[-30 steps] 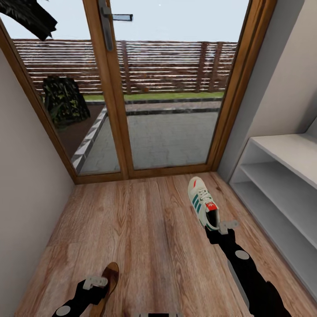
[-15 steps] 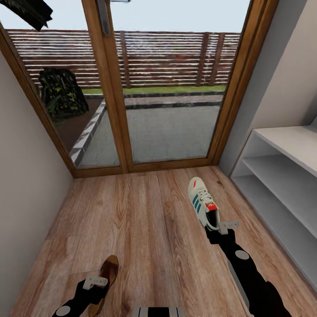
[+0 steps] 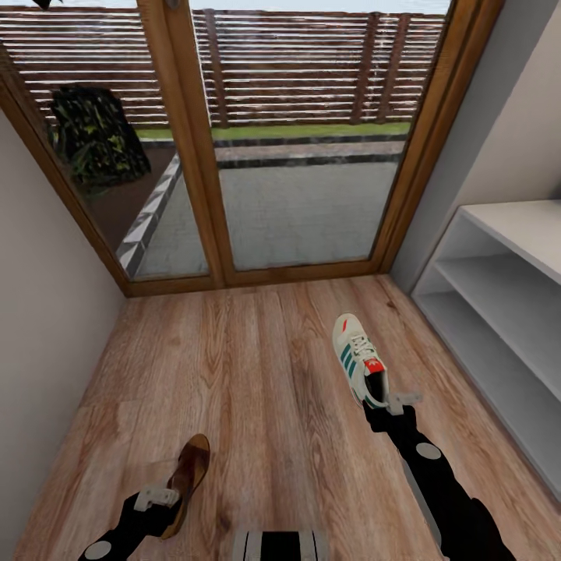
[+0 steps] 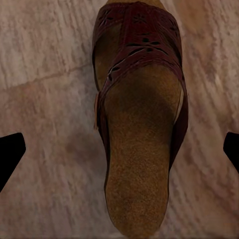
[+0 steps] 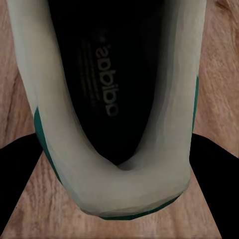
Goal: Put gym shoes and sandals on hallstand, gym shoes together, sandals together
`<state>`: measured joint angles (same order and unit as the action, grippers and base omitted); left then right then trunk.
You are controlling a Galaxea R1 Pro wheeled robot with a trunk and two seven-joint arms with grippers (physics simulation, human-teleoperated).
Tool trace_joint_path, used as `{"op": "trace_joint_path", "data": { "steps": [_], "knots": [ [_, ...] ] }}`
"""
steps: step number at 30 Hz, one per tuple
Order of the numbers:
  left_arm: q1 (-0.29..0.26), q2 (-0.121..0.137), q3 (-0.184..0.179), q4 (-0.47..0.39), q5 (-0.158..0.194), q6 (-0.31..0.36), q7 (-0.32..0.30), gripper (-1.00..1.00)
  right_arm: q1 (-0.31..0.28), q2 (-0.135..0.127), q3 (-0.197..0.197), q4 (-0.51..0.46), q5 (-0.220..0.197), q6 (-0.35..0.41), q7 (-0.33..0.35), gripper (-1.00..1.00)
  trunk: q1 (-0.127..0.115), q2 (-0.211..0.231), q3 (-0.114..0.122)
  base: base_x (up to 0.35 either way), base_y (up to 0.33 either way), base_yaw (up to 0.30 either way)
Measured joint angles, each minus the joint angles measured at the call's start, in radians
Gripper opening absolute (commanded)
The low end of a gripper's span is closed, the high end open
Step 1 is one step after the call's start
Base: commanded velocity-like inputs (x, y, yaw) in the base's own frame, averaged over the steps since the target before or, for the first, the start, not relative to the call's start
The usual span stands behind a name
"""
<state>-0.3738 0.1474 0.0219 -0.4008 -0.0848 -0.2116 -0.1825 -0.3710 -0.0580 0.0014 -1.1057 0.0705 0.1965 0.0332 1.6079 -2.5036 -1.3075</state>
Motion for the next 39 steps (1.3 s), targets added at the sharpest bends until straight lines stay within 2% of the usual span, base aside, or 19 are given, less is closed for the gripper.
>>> {"op": "trace_joint_path", "data": {
  "steps": [22,24,26,30,36,39],
  "knots": [
    [0.000,-0.007,0.003,0.000,0.002,-0.002,0.012,1.00,0.000,0.000,0.001,0.000,0.000,0.000,0.000,-1.00,0.010,-0.005,-0.120,0.000,0.000,0.000],
    [0.000,-0.005,0.014,0.000,0.006,-0.009,0.013,1.00,0.000,0.000,0.001,-0.001,0.000,0.000,0.000,-1.00,0.011,-0.006,-0.131,0.000,0.000,0.000],
    [0.000,-0.005,0.033,0.001,0.014,-0.046,0.015,1.00,0.000,0.000,0.001,-0.001,0.000,0.000,0.000,-1.00,0.012,-0.006,-0.142,0.000,0.000,0.000],
    [0.000,-0.006,0.044,0.001,0.017,-0.075,0.015,1.00,0.000,0.000,0.003,-0.007,-0.001,0.000,0.000,-1.00,0.013,-0.007,-0.159,0.000,0.000,0.000],
    [0.000,-0.007,0.046,0.001,0.017,-0.081,0.016,1.00,0.000,0.000,0.005,-0.144,-0.001,0.009,0.001,-1.00,0.013,-0.007,-0.160,0.000,0.000,0.000],
    [0.000,-0.006,0.047,0.001,0.017,-0.081,0.016,1.00,0.000,0.000,0.006,-0.231,-0.001,0.050,0.000,-1.00,0.013,-0.007,-0.160,0.000,0.000,0.000]
  ]
}}
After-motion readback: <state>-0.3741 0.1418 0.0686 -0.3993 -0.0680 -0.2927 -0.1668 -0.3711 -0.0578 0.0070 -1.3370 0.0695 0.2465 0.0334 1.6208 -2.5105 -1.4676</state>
